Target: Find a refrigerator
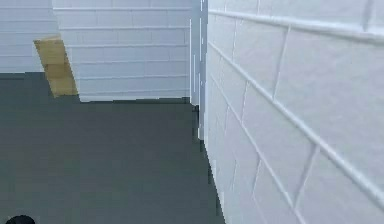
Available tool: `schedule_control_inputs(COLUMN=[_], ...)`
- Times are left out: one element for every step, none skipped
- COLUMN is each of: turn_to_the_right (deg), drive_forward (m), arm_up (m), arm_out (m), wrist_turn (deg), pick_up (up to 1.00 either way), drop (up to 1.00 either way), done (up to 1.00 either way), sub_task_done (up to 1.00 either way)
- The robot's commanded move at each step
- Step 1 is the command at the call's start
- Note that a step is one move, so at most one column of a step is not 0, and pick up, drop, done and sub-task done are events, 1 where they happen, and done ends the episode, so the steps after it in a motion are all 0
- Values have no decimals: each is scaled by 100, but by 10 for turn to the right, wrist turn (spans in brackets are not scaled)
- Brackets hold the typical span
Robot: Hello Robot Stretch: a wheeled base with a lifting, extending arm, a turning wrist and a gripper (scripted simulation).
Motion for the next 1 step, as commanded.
schedule_control_inputs(turn_to_the_right=[-270], drive_forward=[0], arm_up=[0], arm_out=[0], wrist_turn=[0], pick_up=[0], drop=[0], done=[0], sub_task_done=[0])
